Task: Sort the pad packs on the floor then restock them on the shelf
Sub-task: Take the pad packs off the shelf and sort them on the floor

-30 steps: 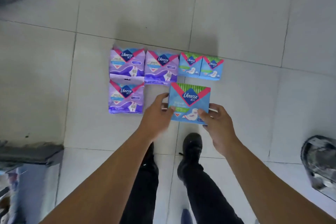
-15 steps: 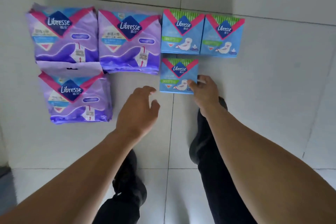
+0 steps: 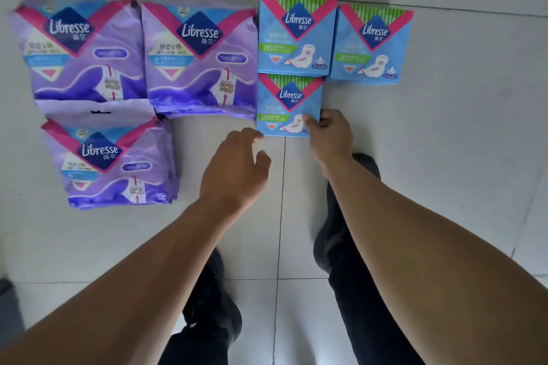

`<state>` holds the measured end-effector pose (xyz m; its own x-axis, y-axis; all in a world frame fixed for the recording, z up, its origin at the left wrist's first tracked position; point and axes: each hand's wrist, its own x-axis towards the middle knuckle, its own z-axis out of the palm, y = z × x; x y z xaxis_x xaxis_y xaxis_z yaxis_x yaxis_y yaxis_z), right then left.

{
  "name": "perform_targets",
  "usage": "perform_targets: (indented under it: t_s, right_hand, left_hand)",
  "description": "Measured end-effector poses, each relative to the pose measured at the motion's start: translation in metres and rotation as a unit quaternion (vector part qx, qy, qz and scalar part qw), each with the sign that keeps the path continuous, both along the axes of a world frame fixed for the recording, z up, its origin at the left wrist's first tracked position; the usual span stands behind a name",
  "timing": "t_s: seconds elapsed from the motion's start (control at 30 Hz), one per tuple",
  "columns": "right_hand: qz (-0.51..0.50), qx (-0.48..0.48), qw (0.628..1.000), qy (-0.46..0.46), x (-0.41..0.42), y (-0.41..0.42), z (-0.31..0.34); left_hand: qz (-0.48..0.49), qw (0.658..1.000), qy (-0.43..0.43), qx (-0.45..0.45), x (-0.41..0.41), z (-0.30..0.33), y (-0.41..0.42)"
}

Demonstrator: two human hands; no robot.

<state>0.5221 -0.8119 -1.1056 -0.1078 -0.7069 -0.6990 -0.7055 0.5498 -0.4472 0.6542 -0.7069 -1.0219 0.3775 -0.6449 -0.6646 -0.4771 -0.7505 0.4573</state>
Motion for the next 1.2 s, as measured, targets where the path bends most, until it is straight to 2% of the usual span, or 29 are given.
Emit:
perform_targets:
  t_s: [0.23,0.37,0.47,0.53,0.67,0.8,1.0,1.2]
  right_hand:
    - [0.079,0.0,0.995,0.059,-0.001,-0.002,0.021]
    - [0.231,-0.042,0.97,0.057,0.0,0.003,0.088]
    - [0.389,-0.106,0.914,0.046,0.008,0.01,0.168]
    - [0.458,-0.153,0.875,0.043,0.018,0.016,0.229]
    - [0.525,-0.247,0.814,0.03,0.054,0.038,0.35]
    - [0.608,-0.287,0.74,0.034,0.104,0.076,0.439]
    - [0.684,-0.348,0.641,-0.004,0.179,0.149,0.513]
    - [0.748,-0.365,0.548,-0.083,0.23,0.25,0.554]
  left_hand:
    - [-0.006,1.0,-0.013,0.004,0.006,0.012,0.005]
    - [-0.005,1.0,-0.03,0.0,0.016,0.053,0.007]
    - [-0.012,0.998,-0.065,-0.003,0.029,0.109,0.01]
    - [-0.019,0.996,-0.09,-0.016,0.041,0.156,0.014]
    - [-0.014,0.989,-0.139,-0.058,0.069,0.264,0.036]
    - [0.011,0.979,-0.191,-0.072,0.099,0.352,0.086]
    - [0.128,0.946,-0.291,-0.063,0.134,0.427,0.188]
    - [0.287,0.897,-0.337,-0.02,0.135,0.483,0.309]
